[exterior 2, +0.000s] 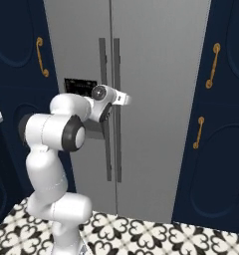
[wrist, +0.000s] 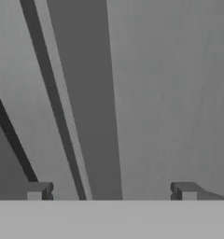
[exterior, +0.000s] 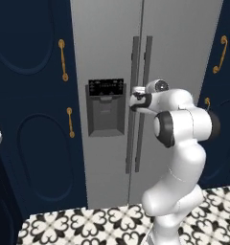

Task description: Grab a lemon wedge from the fridge and one ice cube from the ice bowl, and put them in the glass of lemonade.

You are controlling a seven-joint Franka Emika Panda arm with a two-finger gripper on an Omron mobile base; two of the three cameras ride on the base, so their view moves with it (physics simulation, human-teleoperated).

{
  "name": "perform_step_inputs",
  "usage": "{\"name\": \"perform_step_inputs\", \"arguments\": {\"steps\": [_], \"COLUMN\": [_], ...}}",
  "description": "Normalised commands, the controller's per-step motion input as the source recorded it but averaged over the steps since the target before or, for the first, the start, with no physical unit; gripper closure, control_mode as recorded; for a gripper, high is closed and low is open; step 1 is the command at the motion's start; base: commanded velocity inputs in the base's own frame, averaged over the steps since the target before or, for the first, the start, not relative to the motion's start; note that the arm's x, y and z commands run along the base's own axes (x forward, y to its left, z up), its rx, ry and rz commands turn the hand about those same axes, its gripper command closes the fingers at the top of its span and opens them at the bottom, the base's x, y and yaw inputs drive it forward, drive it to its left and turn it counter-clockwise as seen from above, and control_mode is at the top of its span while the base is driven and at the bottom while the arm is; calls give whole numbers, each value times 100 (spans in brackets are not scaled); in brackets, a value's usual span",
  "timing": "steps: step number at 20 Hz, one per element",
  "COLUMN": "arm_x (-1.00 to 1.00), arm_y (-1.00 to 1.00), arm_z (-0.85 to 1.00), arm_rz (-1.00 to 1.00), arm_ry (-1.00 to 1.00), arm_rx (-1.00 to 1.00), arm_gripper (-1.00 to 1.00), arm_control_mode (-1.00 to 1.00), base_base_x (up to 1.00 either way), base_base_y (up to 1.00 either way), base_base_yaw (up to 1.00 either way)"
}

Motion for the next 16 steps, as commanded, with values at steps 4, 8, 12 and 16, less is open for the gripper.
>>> {"name": "perform_step_inputs", "arguments": {"steps": [4,8,12,16], "arm_x": [69,67,72,56], "arm_y": [-29,-32,-32,-9], "arm_z": [-9,-12,-18,-32], "arm_rz": [0,1,3,4], "arm_ry": [0,0,0,0], "arm_rx": [0,0,0,0], "arm_gripper": [-100,-100,-100,100], "arm_control_mode": [-100,-100,-100,-100], "base_base_x": [0,0,0,0], "base_base_y": [0,0,0,0], "base_base_yaw": [0,0,0,0]}}
